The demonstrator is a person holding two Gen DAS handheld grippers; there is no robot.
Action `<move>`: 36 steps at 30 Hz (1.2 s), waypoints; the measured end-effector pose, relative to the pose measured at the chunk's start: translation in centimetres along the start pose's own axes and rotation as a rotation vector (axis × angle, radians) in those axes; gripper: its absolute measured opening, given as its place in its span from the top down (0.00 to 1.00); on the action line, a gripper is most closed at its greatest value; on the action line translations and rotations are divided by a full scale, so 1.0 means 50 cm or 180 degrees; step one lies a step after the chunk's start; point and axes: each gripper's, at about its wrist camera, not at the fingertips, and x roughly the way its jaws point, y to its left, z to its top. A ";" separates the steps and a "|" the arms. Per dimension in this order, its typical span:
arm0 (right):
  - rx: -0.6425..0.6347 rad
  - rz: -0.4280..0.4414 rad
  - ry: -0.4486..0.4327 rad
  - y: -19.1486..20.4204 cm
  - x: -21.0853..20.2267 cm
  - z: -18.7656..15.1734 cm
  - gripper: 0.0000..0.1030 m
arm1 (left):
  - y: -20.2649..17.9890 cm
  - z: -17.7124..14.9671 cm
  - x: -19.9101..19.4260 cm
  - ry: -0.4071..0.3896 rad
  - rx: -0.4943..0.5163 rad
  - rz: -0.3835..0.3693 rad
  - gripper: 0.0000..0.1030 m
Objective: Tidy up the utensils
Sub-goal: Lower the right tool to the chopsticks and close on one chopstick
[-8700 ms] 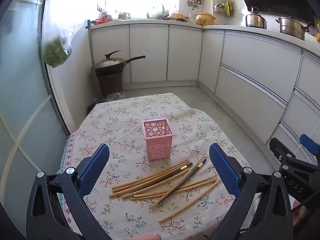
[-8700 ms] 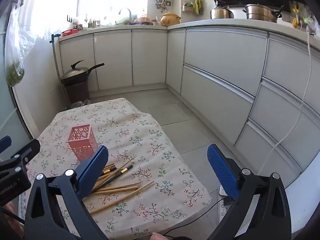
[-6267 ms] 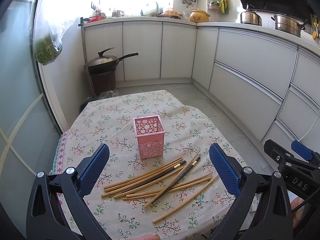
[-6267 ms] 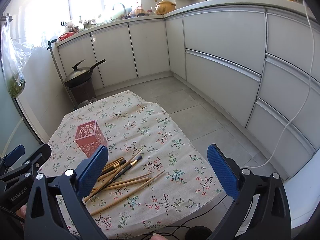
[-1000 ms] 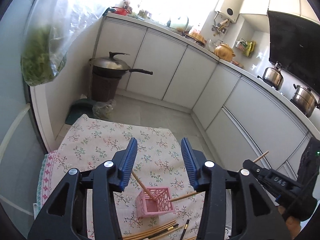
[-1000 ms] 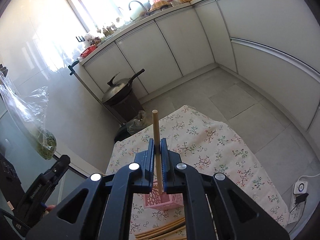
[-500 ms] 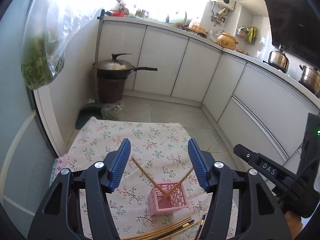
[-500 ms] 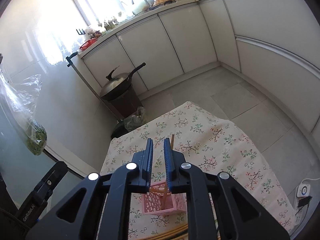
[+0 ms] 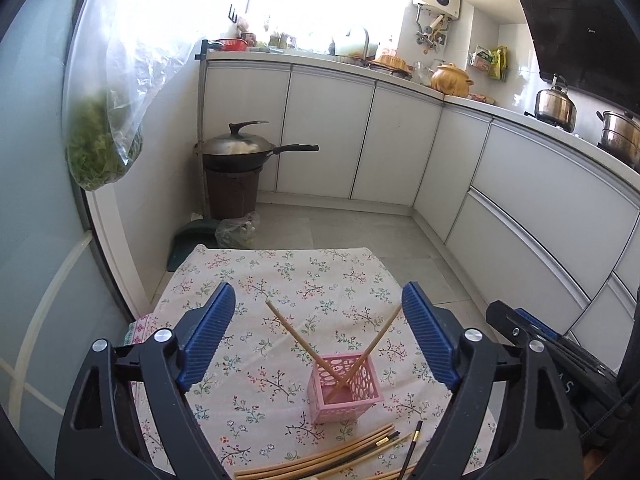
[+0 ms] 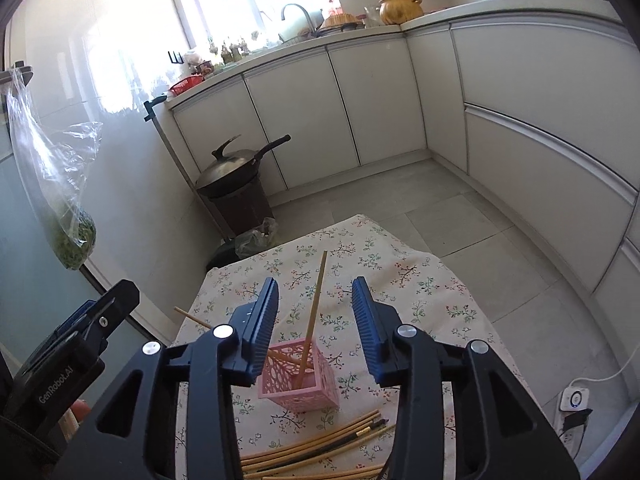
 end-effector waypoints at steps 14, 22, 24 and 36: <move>0.0124 -0.0145 -0.0121 -0.038 -0.047 -0.036 0.15 | -0.022 -0.036 -0.028 0.0030 0.0181 0.0031 0.07; 0.0406 -0.0139 0.0001 -0.095 -0.072 -0.060 0.07 | -0.036 -0.068 -0.020 0.0192 0.0342 -0.0013 0.07; 0.0452 -0.0159 0.0013 -0.114 -0.080 -0.068 0.07 | -0.045 -0.079 -0.011 0.0281 0.0439 -0.0040 0.07; 0.1089 -0.0218 0.0394 -0.265 -0.125 -0.146 0.07 | -0.148 -0.197 0.076 0.1186 0.1177 -0.0489 0.07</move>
